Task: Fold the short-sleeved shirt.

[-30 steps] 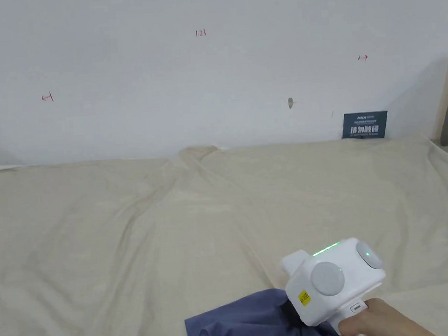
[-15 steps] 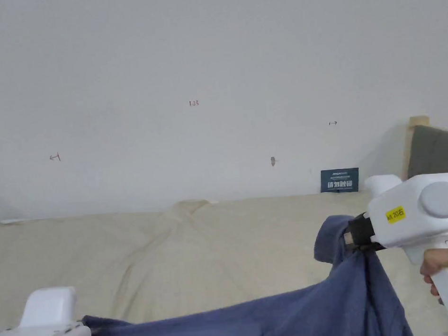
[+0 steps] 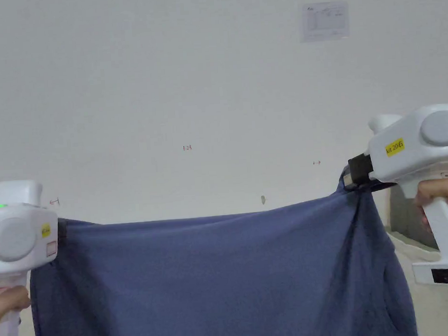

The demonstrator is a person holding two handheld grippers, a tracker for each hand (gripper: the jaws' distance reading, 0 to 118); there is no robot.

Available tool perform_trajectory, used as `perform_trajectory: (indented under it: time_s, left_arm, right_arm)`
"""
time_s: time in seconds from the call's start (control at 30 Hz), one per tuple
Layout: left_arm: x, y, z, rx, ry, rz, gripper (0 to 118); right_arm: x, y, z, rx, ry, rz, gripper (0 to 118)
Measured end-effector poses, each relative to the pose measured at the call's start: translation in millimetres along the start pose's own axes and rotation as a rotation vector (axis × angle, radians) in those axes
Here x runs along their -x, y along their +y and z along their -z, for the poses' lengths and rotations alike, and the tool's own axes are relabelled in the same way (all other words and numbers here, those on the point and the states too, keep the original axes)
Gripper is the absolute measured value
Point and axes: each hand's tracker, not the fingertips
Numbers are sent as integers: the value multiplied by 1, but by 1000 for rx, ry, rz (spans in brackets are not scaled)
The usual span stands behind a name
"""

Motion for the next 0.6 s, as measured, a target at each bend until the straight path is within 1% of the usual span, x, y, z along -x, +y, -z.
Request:
perform_trajectory:
  time_s: [0.07,0.1,0.13,0.17,0.2,0.23,0.27,0.3,0.4,0.43,0.53,0.57,0.6]
  left_arm:
    - [0,19,7,-12,32,11,7]
    - [2,27,11,-19,37,-9,7]
    - [4,34,13,-28,29,-61,7]
    - [5,42,20,-45,6,-62,7]
    - [4,50,29,-43,13,-51,7]
    - [2,60,41,-36,37,-28,7]
    - [0,68,50,-38,49,-6,7]
    - [0,76,60,-42,47,-14,7]
    - [-1,101,96,-42,57,-10,7]
    - [-2,110,108,-49,63,7,7]
    - [-1,134,133,-60,78,4,7]
    - [0,143,142,-64,85,-18,7]
    - [1,150,149,-72,84,-8,7]
  right_arm:
    - [-2,19,10,-1,14,34,3]
    - [-1,29,16,-6,21,43,3]
    - [1,38,22,-11,20,43,3]
    - [2,49,31,-22,1,44,3]
    - [3,59,38,-25,-10,50,3]
    - [3,69,47,-34,-5,58,2]
    - [4,79,54,-61,8,87,3]
    - [6,89,61,-63,9,101,2]
    - [13,124,87,-65,3,84,2]
    - [17,138,97,-75,-22,73,3]
    - [22,170,113,-105,-18,91,2]
    - [24,182,117,-111,-12,95,2]
    - [27,192,119,-126,-21,89,2]
